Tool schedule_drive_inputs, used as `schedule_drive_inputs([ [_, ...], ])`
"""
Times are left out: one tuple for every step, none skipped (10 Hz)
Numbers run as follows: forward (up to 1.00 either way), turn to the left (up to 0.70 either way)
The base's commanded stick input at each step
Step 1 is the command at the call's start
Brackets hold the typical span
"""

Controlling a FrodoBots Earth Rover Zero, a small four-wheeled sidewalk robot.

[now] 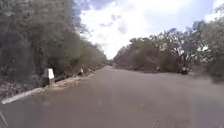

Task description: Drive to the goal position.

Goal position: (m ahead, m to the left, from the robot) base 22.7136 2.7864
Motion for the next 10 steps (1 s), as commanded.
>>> schedule_drive_inputs([
  [0.7, 0.0],
  [0.7, 0.0],
  [0.7, 0.0],
  [0.7, 0.0],
  [0.7, 0.0],
  [0.7, 0.0],
  [0.7, 0.0],
  [0.7, 0.0],
  [0.7, 0.0],
  [0.7, 0.0],
])
